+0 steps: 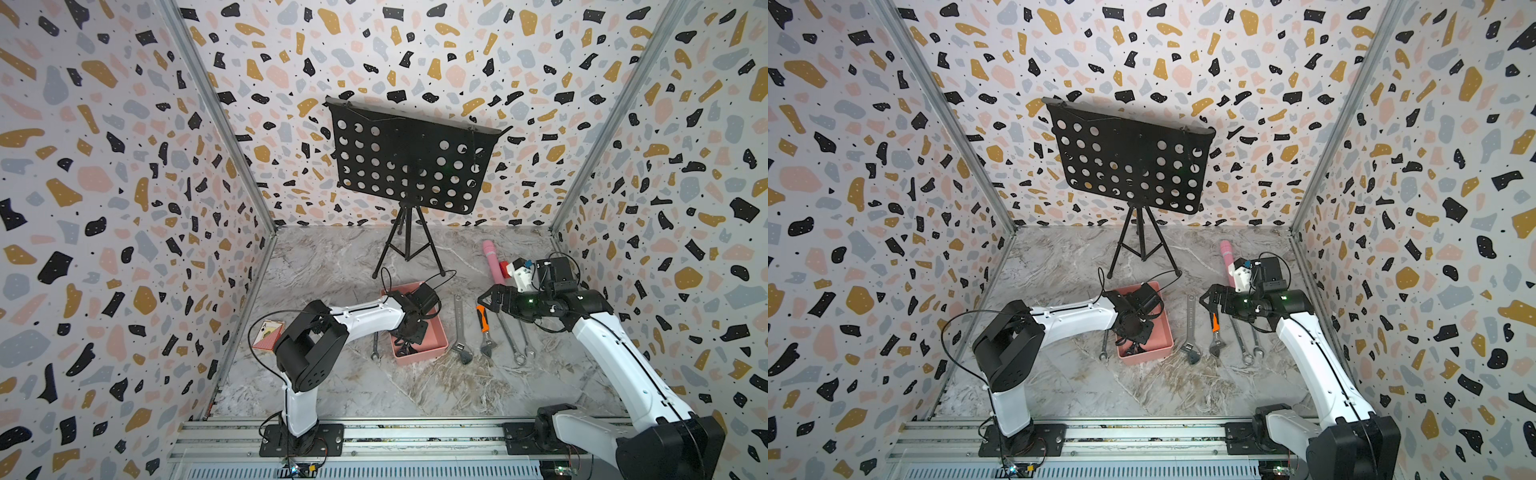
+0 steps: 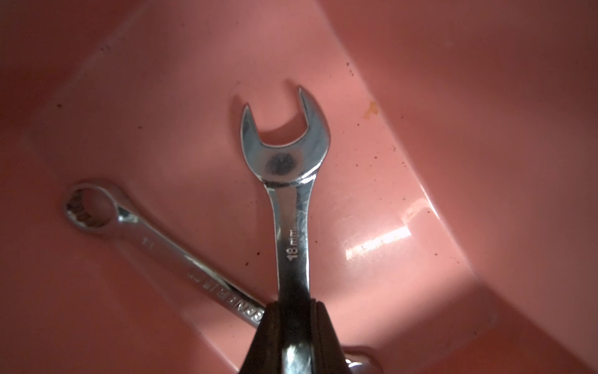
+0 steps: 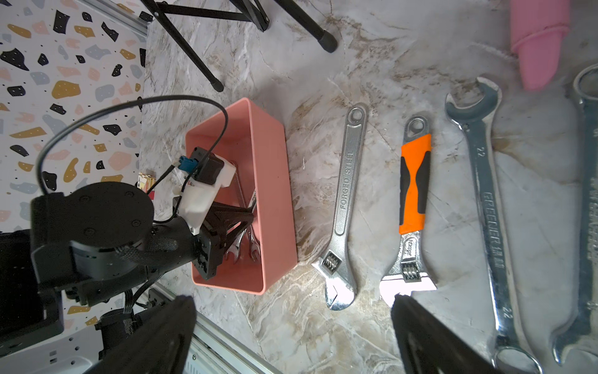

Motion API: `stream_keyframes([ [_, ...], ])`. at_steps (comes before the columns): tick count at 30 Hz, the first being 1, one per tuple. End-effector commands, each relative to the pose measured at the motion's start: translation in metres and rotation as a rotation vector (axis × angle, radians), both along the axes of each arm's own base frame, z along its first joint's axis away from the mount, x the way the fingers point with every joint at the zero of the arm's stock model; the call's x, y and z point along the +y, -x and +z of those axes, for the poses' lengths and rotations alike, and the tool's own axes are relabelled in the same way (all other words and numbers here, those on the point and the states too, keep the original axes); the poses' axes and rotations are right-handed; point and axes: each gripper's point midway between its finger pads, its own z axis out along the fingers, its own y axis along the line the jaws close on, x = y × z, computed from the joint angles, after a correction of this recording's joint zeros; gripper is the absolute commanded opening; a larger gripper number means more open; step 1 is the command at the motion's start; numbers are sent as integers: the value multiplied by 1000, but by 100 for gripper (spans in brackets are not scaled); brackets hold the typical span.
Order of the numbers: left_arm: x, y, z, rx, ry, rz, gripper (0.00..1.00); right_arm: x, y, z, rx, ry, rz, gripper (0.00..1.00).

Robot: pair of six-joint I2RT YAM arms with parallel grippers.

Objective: Take out the wrench from the storage box
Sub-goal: Pick up the wrench from the storage box.

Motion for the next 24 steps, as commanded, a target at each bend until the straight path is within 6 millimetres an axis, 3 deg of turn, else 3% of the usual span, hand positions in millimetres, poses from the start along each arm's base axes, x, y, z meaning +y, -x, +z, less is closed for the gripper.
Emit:
stream_keyframes([
  [1, -8, -8, 21, -32, 36, -8, 0, 0, 1, 5, -17, -14, -3, 100],
  [14, -17, -29, 52, -103, 72, 86, 0, 0, 0, 4, -19, -8, -2, 100],
  [24, -4, -32, 109, -178, 75, 127, 0, 1, -3, 8, -28, -15, -2, 100],
])
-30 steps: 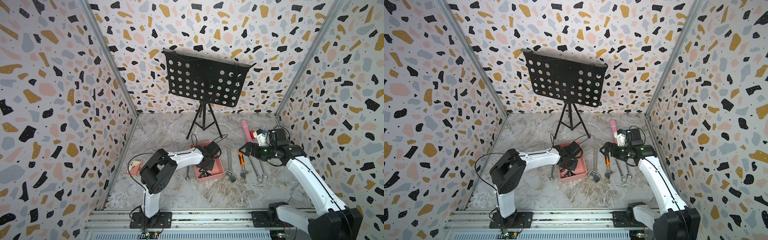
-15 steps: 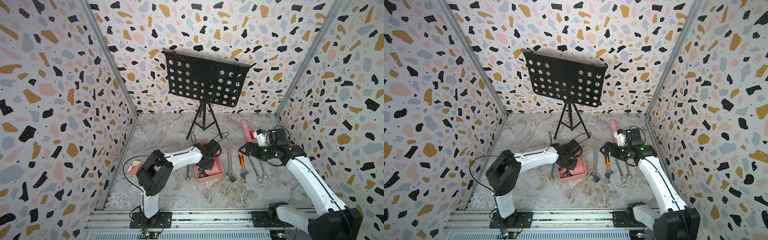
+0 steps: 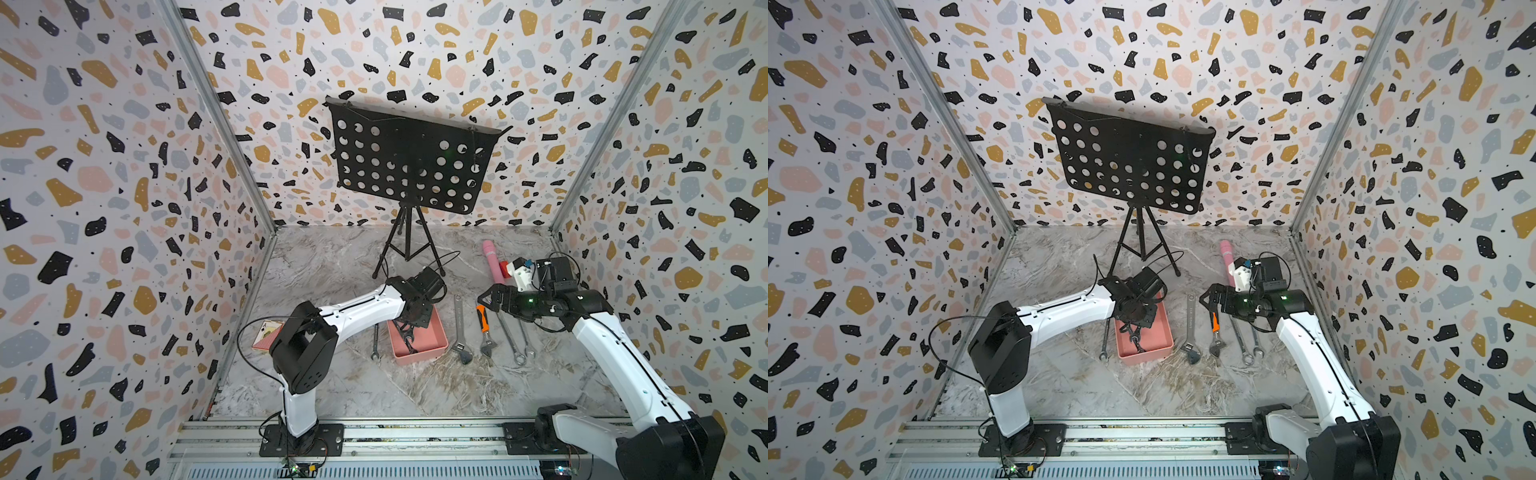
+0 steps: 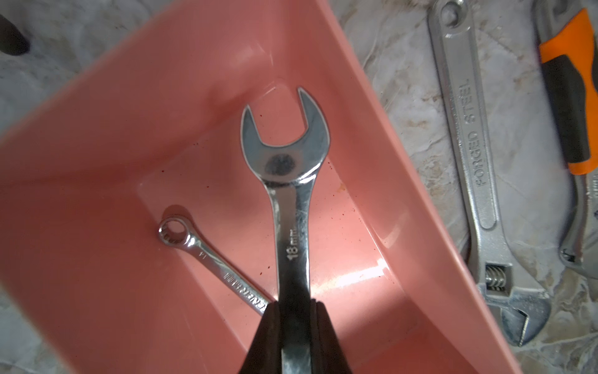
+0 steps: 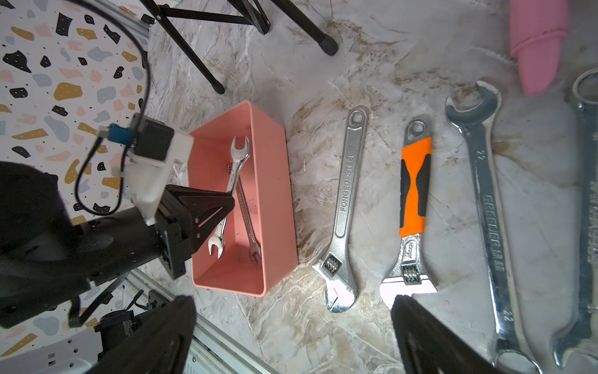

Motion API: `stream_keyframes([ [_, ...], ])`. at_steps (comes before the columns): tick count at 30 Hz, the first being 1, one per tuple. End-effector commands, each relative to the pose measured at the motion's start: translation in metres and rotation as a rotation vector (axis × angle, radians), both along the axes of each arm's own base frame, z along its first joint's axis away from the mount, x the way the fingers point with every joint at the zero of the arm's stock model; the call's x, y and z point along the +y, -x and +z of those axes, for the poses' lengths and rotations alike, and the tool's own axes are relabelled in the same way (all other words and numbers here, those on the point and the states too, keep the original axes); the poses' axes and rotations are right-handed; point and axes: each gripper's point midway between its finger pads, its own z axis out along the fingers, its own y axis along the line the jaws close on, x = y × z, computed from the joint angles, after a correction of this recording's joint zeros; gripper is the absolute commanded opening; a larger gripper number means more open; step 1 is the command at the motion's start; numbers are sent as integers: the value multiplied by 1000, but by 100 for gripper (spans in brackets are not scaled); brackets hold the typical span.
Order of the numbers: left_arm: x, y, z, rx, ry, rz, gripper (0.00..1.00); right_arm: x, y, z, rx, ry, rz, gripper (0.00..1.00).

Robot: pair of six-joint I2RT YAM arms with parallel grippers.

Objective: Take out the wrench from the storage box
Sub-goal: Pick up the wrench from the storage box, then place the wrench at the center of the board.

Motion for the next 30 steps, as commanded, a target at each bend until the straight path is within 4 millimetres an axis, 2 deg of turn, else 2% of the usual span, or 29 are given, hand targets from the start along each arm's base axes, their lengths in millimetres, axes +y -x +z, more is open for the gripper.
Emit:
stream_keyframes([
  [1, 13, -4, 48, -83, 13, 36, 0, 1, -2, 8, -23, -14, -1, 100],
  [4, 33, 2, 63, -100, 8, 63, 0, 1, -2, 8, -22, -15, 2, 100],
  [8, 72, 13, 64, -96, -23, 114, 0, 2, -3, 8, -22, -22, 4, 100],
  [13, 129, 25, 49, -69, -54, 210, 0, 4, -3, 7, -19, -31, 7, 100],
  [17, 160, 27, 20, -35, -72, 264, 0, 5, -4, 8, -22, -42, 10, 100],
  [22, 172, 21, -13, -1, -63, 290, 0, 5, -3, 8, -22, -40, 11, 100],
  [30, 162, 15, -59, 67, -53, 269, 0, 8, -3, 13, -43, -61, 23, 100],
])
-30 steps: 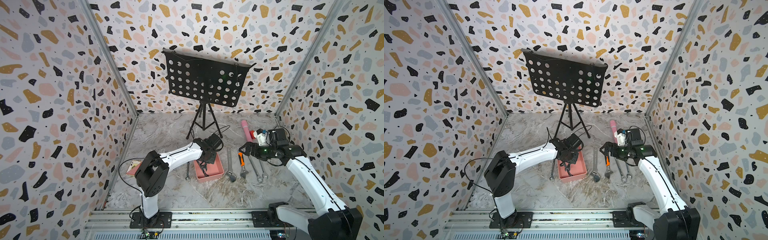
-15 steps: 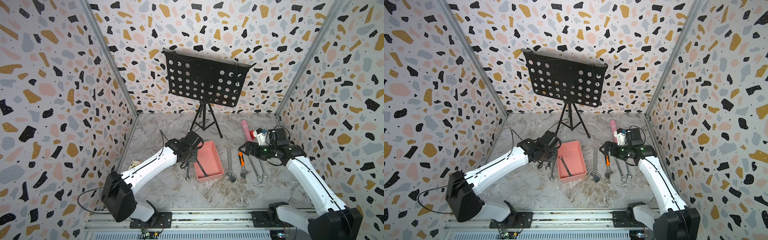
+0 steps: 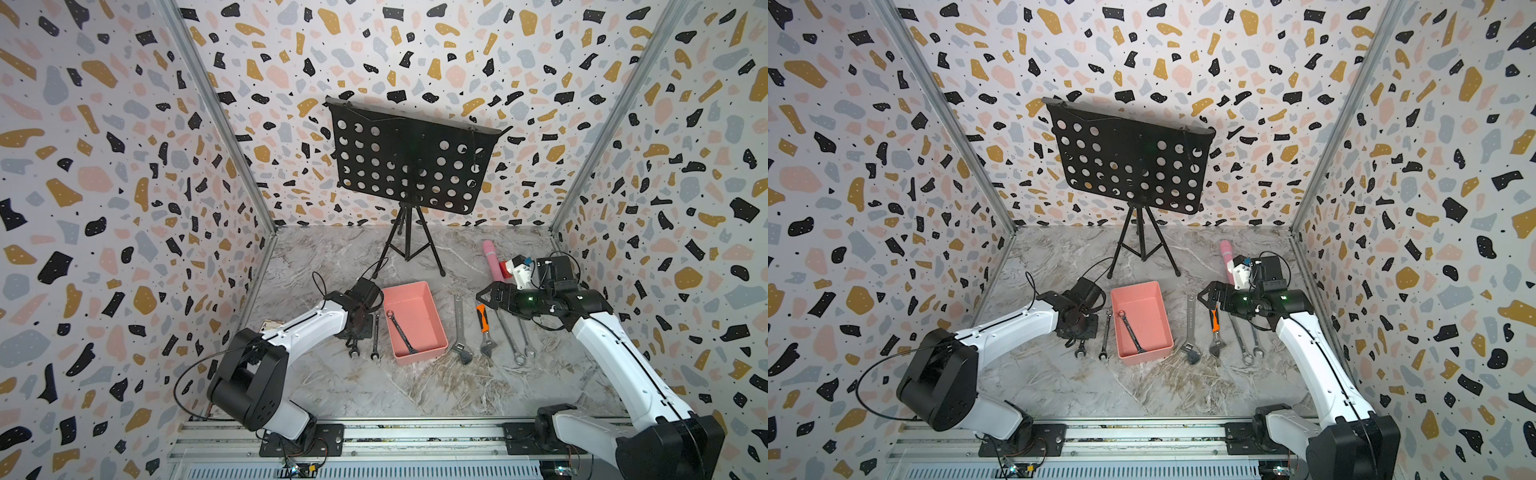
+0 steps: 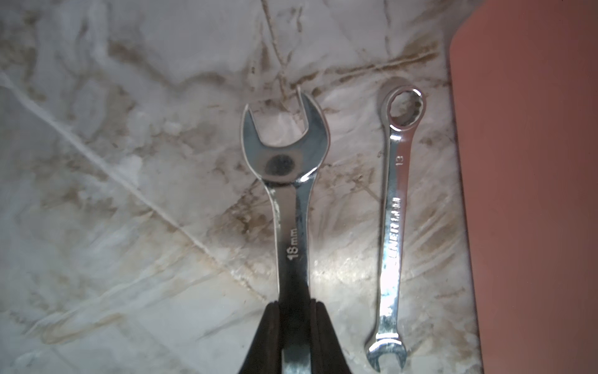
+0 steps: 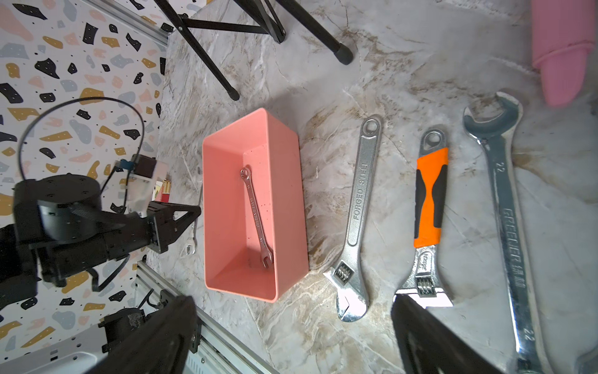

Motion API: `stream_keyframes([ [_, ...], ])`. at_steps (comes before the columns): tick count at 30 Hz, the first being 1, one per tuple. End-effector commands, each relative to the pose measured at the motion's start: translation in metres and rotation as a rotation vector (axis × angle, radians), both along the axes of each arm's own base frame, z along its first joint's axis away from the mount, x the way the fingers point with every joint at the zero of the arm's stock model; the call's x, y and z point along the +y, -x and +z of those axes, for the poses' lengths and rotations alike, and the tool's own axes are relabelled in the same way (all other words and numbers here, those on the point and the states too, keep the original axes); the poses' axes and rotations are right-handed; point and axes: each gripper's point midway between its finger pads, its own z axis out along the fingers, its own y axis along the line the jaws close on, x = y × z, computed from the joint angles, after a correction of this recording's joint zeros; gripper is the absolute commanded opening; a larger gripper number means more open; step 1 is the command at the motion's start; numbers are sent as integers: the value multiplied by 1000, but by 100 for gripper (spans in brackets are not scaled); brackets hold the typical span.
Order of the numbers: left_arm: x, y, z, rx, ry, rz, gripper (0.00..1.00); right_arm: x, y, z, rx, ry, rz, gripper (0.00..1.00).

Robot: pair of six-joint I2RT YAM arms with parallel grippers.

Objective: Take out the wrench from the storage box
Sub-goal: Place the wrench at the center of the board.

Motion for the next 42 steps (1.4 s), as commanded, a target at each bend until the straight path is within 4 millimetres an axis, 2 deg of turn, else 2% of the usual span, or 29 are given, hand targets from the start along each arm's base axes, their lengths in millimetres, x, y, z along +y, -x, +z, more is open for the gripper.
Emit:
stream_keyframes([
  [1, -9, -9, -10, -19, 34, -29, 0, 1, 1, 4, -16, -16, 8, 100],
  [11, -6, -3, -40, 42, -3, -48, 0, 0, 2, 2, -11, -6, 7, 100],
  [13, -5, -2, -43, 53, -8, -49, 5, 0, 2, 1, -9, -5, 7, 100],
  [16, -6, -1, -42, 55, -7, -52, 19, 0, 2, 1, -10, -6, 6, 100],
  [20, -8, -4, -24, 39, 3, -54, 30, 1, 1, 3, -13, -8, 9, 100],
  [22, -11, -7, -5, 20, 22, -47, 36, 1, 1, 4, -16, -11, 13, 100],
  [25, -18, -6, 35, -30, 87, 15, 45, 3, 3, 3, -16, -20, 27, 100],
  [29, -46, -5, 90, -130, 172, 66, 49, 7, 4, 2, -18, -39, 44, 100],
  [31, -64, -3, 101, -143, 218, 78, 51, 10, 5, 3, -16, -53, 59, 100],
  [35, -103, 0, 105, -131, 260, 83, 51, 12, 6, 4, -13, -60, 73, 100],
  [38, -123, -2, 101, -124, 258, 99, 51, 12, 8, 3, -10, -61, 74, 100],
  [42, -133, -4, 83, -124, 208, 135, 51, 12, 10, 3, -11, -62, 76, 100],
])
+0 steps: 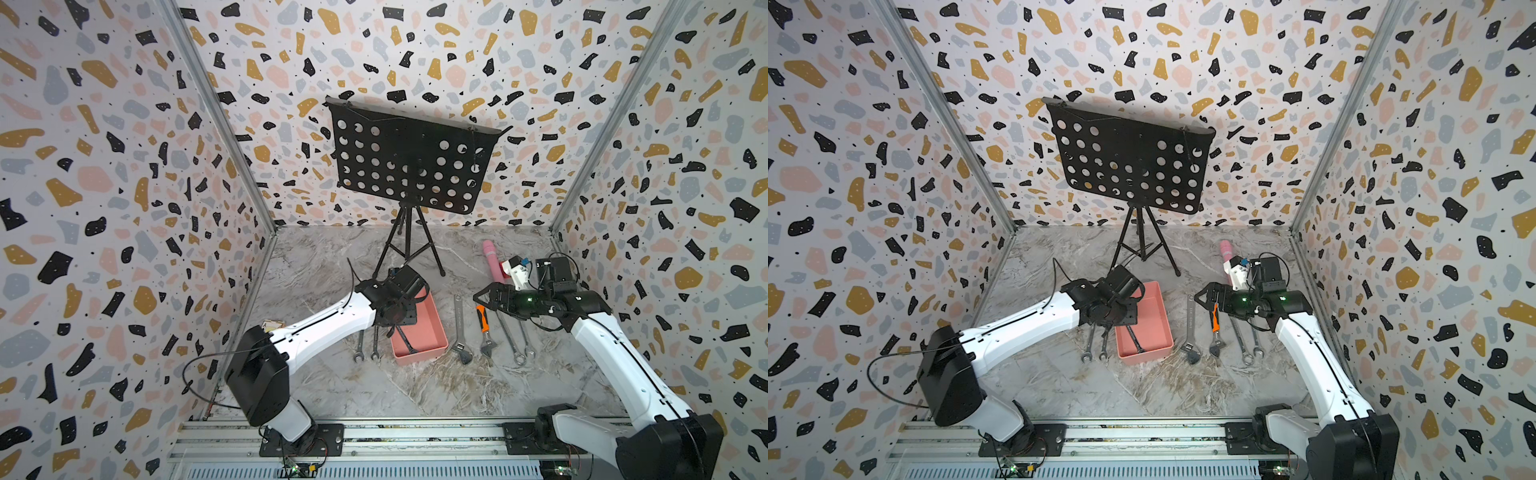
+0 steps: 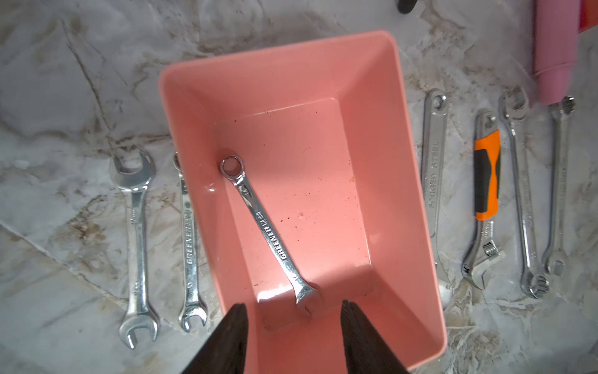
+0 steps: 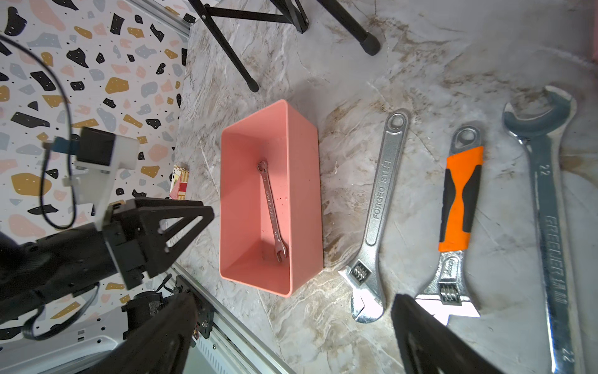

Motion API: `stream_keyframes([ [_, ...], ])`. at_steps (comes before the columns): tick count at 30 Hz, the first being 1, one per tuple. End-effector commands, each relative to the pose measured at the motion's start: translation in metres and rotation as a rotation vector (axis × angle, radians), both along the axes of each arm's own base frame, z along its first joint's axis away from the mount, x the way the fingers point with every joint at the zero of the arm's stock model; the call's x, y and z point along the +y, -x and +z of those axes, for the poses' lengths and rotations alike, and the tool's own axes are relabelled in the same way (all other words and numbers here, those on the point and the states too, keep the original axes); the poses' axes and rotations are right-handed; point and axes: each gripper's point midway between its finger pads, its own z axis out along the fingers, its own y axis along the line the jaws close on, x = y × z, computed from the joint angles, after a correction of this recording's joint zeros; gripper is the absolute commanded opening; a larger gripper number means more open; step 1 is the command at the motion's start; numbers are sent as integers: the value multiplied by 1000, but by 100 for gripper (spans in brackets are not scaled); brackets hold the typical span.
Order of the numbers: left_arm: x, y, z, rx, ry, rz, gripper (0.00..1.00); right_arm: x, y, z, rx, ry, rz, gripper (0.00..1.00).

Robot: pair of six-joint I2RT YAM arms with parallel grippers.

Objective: Take out the wrench from the storage box
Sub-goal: Place the wrench at the center of the board, then pick up the wrench from the storage box.

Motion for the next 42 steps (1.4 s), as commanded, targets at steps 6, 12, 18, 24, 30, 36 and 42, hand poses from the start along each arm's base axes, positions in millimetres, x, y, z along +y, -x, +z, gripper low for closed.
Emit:
stream_keyframes([
  [6, 1, -10, -37, 35, -49, 188, 52, 1, 5, 3, -19, -2, 23, 100],
  [12, 4, -14, -70, 93, -89, 263, 52, -1, 8, 1, -24, 16, 32, 100],
  [18, 18, -20, -89, 119, -162, 235, 51, 0, 7, -1, -22, 20, 38, 100],
  [24, 30, -19, -106, 172, -202, 205, 49, -1, 6, -4, -21, 29, 40, 100],
  [30, 26, -19, -118, 189, -212, 172, 44, -1, 5, -6, -16, 33, 42, 100],
  [36, 31, -9, -141, 236, -233, 170, 39, -3, 6, -9, -13, 37, 38, 100],
  [42, 30, 2, -162, 279, -213, 148, 31, -5, 7, -10, -11, 40, 30, 100],
])
